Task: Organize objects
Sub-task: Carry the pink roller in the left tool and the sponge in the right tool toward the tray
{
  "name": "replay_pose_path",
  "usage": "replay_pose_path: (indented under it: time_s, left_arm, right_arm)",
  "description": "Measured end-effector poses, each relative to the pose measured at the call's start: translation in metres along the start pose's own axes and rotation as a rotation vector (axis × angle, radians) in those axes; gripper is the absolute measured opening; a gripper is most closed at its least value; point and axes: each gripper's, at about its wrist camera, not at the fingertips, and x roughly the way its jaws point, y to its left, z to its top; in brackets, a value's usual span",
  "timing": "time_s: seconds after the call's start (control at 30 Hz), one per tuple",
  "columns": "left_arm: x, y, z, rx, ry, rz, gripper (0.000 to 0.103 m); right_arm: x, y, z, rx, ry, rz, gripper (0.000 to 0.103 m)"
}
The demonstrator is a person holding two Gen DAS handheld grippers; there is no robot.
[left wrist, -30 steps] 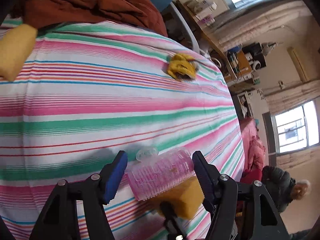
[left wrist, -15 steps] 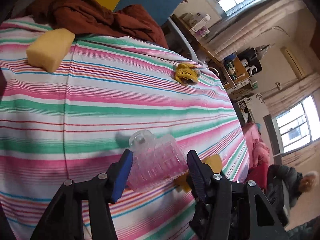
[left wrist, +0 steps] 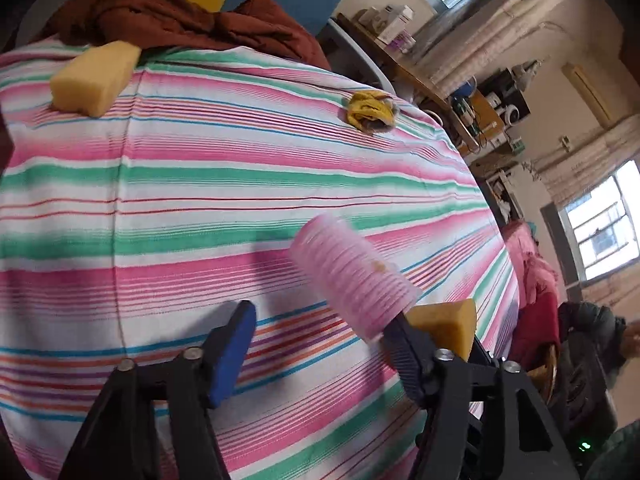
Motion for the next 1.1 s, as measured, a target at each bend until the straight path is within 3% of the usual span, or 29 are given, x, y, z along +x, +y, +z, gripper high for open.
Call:
replay_pose_path:
  time_s: [0.2,0.27,0.37,0.53,0.63,0.87,0.97,1.03,1.1]
  left_arm:
    - [0.006,-0.001,-0.002,0.058,-0.005,0.040,0.028]
    - [0.004,0.001,-0.002,0.055,-0.012,0.033,0.027]
    - [-0.002,-0.002,-0.004,0.078,-0.043,0.063,0.049]
    - [-0.024,-0.011,-0.006,0.047,-0.122,-0.050,0.091]
    - [-0.028,-0.028,-0.003,0.078,-0.162,-0.068,0.096]
    - [0.009,-0.075,0.009,0.196,-0.102,-0.014,0.096]
    - [0.029,-0.077,0.016,0.210,-0.063,0.058,0.090]
    - [0.039,-0.073,0.016,0.219,-0.033,0.086,0.066]
    - [0.046,-0.067,0.012,0.223,-0.011,0.097,0.053]
  right_arm:
    - [-0.006,0.001,0.002,0.010,0.025,-0.032,0.059]
    - [-0.008,-0.001,0.002,0.022,0.032,-0.036,0.059]
    - [-0.012,-0.005,0.001,0.029,0.042,-0.040,0.059]
    - [-0.019,-0.019,-0.002,0.048,0.057,-0.066,0.059]
    - [-0.022,-0.030,-0.002,0.082,0.066,-0.074,0.059]
    - [-0.027,-0.039,-0.004,0.115,0.079,-0.062,0.059]
    - [-0.030,-0.041,-0.006,0.122,0.084,-0.059,0.059]
    - [-0.032,-0.043,-0.007,0.134,0.087,-0.059,0.059]
    - [-0.033,-0.046,-0.007,0.150,0.088,-0.051,0.059]
